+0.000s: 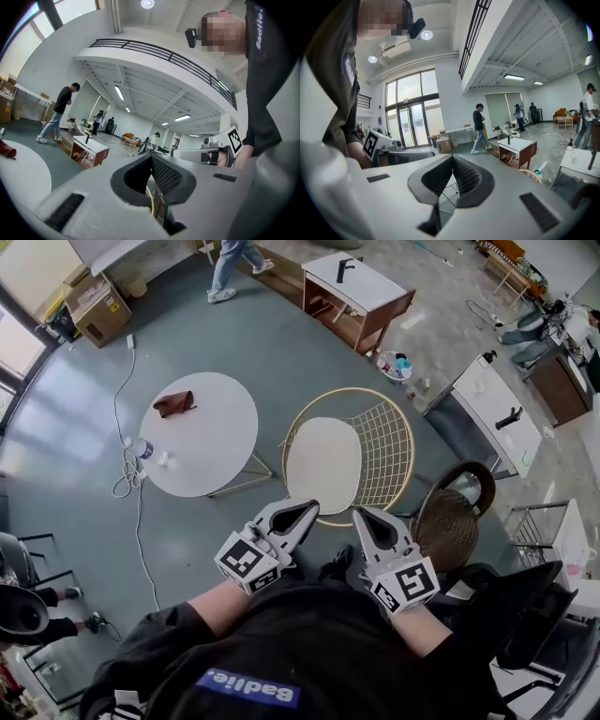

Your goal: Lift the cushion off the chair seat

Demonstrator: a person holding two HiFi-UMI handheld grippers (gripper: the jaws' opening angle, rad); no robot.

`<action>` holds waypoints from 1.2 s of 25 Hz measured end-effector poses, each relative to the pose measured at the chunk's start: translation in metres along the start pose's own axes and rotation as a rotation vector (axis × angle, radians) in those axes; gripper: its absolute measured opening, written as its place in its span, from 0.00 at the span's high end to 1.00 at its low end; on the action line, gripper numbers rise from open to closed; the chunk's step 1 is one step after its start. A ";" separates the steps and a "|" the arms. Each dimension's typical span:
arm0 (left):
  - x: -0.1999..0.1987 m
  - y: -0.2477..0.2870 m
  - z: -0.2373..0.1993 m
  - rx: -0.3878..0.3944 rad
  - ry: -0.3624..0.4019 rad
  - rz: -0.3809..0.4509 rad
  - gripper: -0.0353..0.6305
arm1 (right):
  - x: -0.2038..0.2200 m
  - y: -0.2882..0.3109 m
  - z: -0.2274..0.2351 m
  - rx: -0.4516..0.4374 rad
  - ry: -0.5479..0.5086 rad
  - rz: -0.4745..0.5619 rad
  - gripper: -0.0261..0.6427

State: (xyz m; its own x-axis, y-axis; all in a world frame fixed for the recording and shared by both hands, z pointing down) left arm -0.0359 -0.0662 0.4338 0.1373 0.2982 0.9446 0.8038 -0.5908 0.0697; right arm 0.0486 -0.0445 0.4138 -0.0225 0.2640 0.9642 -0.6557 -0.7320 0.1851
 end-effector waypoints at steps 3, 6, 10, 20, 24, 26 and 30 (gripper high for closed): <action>0.018 0.006 -0.011 -0.052 -0.021 -0.028 0.92 | 0.010 0.002 0.007 -0.032 0.009 -0.023 0.92; 0.032 0.016 -0.022 -0.112 -0.044 -0.041 0.92 | 0.024 0.006 0.022 -0.060 0.017 -0.048 0.92; 0.048 0.029 -0.035 -0.171 -0.046 -0.053 0.92 | 0.034 0.016 0.040 -0.083 0.033 -0.056 0.92; 0.107 0.050 -0.072 -0.247 -0.077 -0.160 0.92 | 0.049 0.047 0.059 -0.147 0.033 -0.082 0.92; 0.129 0.049 -0.093 -0.285 -0.100 -0.196 0.92 | 0.059 0.056 0.064 -0.154 0.030 -0.111 0.92; 0.143 0.048 -0.104 -0.302 -0.113 -0.211 0.91 | 0.068 0.059 0.066 -0.151 0.029 -0.128 0.92; 0.178 0.047 -0.118 -0.326 -0.133 -0.246 0.80 | 0.094 0.060 0.065 -0.156 0.037 -0.155 0.92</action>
State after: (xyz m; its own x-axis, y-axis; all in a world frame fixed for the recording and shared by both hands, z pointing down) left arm -0.0420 -0.1295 0.6426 0.0551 0.5413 0.8390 0.6001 -0.6895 0.4055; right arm 0.0565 -0.1045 0.5276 0.0620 0.3904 0.9186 -0.7624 -0.5755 0.2960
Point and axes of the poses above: the fingertips, and each gripper's own axes: y forward along the fingers, z to its right, x out of its underside, the point moved 1 cm from there along -y, backward along the fingers, and after that the axes turned 7 degrees about -x, right-handed, at the moved point
